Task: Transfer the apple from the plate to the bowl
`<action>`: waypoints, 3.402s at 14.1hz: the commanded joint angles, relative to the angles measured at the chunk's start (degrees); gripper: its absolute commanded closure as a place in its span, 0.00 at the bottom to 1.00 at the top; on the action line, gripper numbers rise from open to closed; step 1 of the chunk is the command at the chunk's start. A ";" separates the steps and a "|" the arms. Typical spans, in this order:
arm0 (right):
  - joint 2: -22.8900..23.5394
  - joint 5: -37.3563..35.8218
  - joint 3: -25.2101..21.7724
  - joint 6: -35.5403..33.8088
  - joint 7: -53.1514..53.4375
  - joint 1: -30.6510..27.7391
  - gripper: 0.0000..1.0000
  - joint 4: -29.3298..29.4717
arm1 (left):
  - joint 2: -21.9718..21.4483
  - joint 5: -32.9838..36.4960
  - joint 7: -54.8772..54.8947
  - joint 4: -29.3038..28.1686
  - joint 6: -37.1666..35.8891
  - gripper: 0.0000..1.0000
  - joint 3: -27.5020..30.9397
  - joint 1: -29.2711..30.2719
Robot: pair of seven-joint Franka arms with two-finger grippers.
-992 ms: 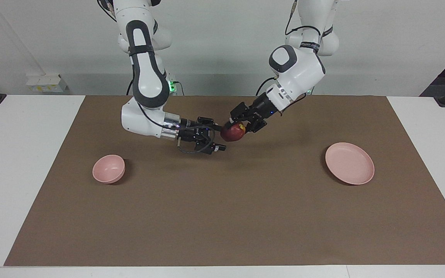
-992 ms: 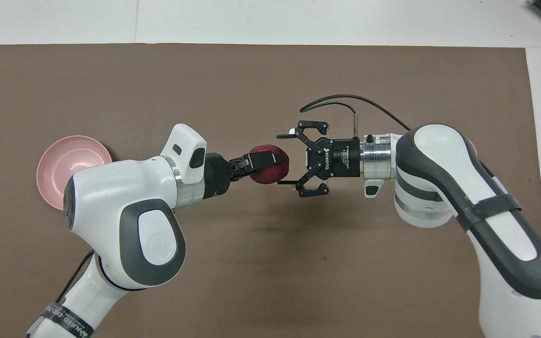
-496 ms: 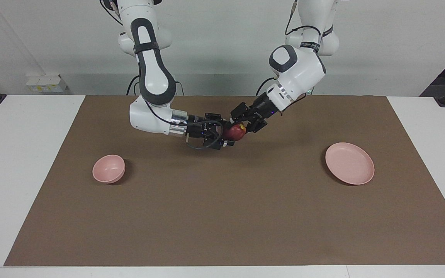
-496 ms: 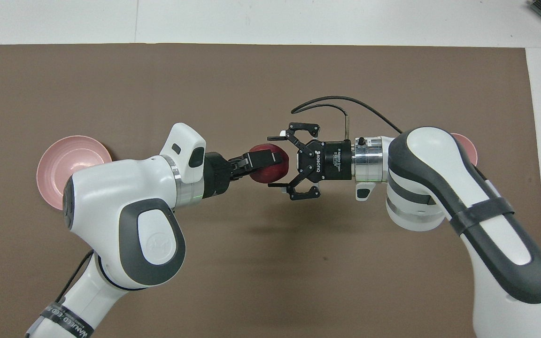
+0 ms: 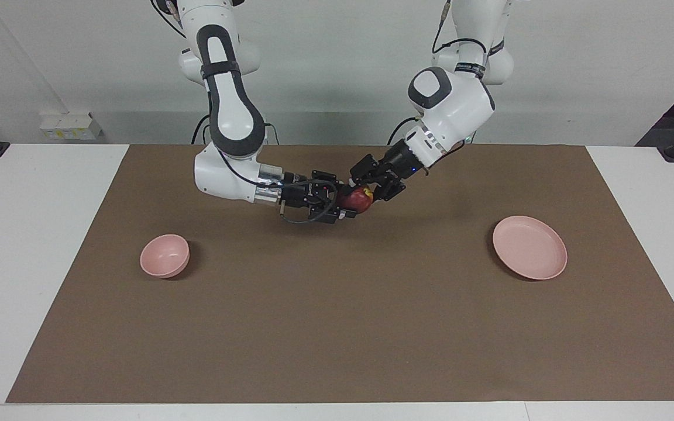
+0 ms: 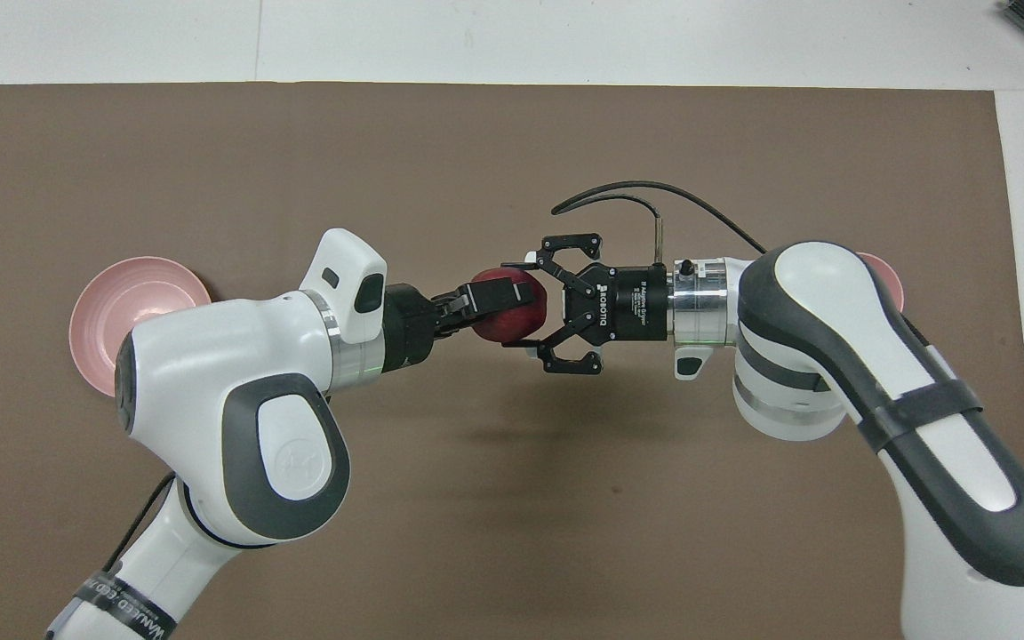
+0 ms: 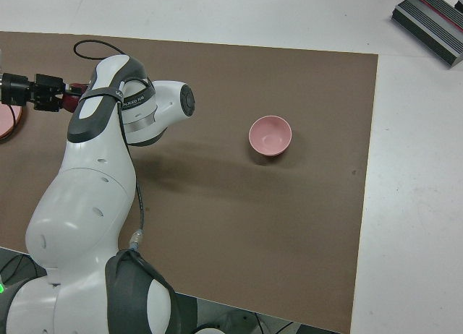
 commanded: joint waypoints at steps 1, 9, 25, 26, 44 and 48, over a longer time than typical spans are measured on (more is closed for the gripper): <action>-1.24 1.53 0.20 1.71 0.77 0.06 1.00 -0.26 | 0.26 -0.23 -1.57 0.39 0.28 0.54 0.08 -0.73; -1.15 0.13 0.11 1.88 0.86 0.06 1.00 0.35 | 0.96 4.94 -2.10 1.18 -0.25 0.00 0.17 -0.38; -0.36 -19.99 -0.24 14.89 1.04 -0.91 1.00 5.10 | -0.97 44.64 -1.84 4.06 -23.78 0.00 0.79 14.90; -0.45 -23.40 -0.33 14.98 0.77 -1.09 1.00 5.54 | -0.97 48.08 -1.75 5.73 -26.85 0.00 0.70 16.48; 0.25 -86.23 -0.50 22.27 0.95 -5.04 1.00 7.83 | -2.56 60.85 7.30 28.33 -53.60 0.00 6.15 22.30; -0.01 -99.70 -0.59 22.18 0.86 -6.53 1.00 7.30 | -2.12 60.94 7.66 32.62 -57.89 0.00 10.53 19.85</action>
